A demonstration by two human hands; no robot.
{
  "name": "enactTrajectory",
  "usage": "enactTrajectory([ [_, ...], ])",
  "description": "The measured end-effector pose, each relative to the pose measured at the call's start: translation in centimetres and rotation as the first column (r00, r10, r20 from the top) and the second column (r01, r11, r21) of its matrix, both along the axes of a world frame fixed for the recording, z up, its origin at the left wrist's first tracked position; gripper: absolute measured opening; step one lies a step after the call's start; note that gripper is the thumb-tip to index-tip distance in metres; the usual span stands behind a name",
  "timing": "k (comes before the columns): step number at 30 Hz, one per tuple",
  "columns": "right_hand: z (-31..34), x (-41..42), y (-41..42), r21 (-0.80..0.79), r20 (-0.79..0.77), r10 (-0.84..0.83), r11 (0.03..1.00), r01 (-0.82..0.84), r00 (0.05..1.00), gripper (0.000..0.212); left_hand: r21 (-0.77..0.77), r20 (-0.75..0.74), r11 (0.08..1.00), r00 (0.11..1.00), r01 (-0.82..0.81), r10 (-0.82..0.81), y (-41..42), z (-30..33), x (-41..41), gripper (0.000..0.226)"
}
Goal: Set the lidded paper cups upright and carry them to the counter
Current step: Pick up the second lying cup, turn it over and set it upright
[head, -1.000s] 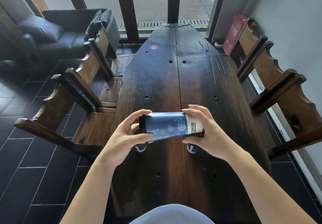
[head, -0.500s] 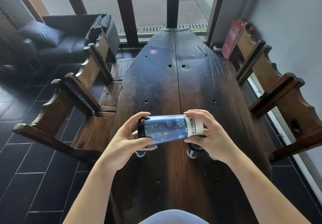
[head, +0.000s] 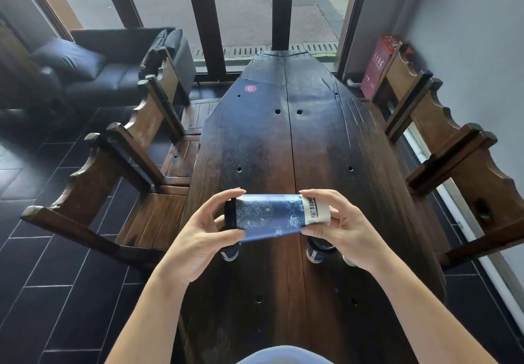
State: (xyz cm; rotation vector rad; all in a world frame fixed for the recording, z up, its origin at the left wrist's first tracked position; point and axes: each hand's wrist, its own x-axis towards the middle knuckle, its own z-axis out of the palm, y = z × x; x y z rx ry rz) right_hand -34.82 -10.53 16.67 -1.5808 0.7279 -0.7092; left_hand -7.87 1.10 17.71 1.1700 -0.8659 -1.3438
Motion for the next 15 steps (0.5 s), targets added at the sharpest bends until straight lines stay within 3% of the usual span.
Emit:
enactTrajectory([
  [6, 0.18, 0.27, 0.04, -0.014, 0.000, 0.027, 1.000, -0.027, 1.000, 0.067, 0.011, -0.008, 0.999, 0.999, -0.042, 0.042, -0.21, 0.03, 0.12, 0.058],
  [12, 0.22, 0.04, -0.37, 0.072, 0.011, 0.039, 0.997, -0.039, 0.999, 0.065, 0.017, 0.002, 0.999, 0.999, 0.041, -0.041, 0.13, -0.07, 0.52, 0.082],
  [15, 0.29, -0.05, -0.21, 0.115, -0.015, 0.053, 0.992, -0.051, 0.998, 0.070, 0.025, 0.016, 0.999, 1.000, 0.022, -0.022, 0.18, -0.28, 0.34, 0.081],
])
